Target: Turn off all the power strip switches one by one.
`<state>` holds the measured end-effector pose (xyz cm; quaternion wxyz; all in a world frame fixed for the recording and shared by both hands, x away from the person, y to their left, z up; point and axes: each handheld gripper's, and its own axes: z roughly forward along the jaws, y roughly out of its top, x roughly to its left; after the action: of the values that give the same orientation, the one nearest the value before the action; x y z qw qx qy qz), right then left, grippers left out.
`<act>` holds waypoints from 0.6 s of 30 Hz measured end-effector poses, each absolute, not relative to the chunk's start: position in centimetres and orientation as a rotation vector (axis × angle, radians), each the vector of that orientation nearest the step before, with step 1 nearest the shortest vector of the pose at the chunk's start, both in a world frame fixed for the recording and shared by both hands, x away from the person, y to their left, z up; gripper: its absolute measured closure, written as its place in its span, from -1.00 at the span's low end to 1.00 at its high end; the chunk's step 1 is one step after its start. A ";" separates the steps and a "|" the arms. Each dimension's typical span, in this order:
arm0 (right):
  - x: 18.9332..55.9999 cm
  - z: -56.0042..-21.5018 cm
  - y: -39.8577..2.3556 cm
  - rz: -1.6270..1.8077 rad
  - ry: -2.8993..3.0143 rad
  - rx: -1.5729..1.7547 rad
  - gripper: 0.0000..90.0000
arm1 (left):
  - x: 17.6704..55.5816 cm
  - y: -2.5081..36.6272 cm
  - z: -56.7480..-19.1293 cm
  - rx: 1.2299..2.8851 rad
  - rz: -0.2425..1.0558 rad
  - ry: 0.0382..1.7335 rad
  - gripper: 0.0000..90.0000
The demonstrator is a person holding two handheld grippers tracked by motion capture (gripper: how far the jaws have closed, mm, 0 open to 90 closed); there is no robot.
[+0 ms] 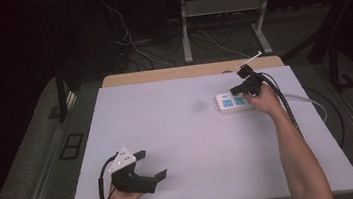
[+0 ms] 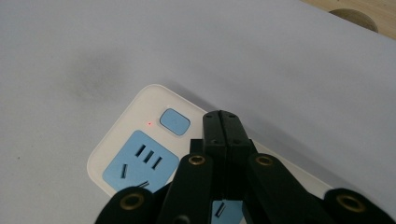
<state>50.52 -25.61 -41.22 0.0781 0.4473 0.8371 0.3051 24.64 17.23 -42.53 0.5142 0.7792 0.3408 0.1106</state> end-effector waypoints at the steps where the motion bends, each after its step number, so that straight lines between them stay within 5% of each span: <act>1: 50.5 -41.1 -25.6 0.909 2.508 1.335 1.00 | 24.6 17.2 -42.5 1.873 0.266 0.819 -1.00; 18: 49.9 -38.1 -24.3 0.967 2.529 1.263 1.00 | 24.6 17.1 -42.5 1.877 0.264 0.815 -1.00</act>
<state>49.94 -24.33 -38.13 0.0767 0.4215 0.8440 0.3227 24.56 17.08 -42.54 0.5135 0.7806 0.3391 0.1096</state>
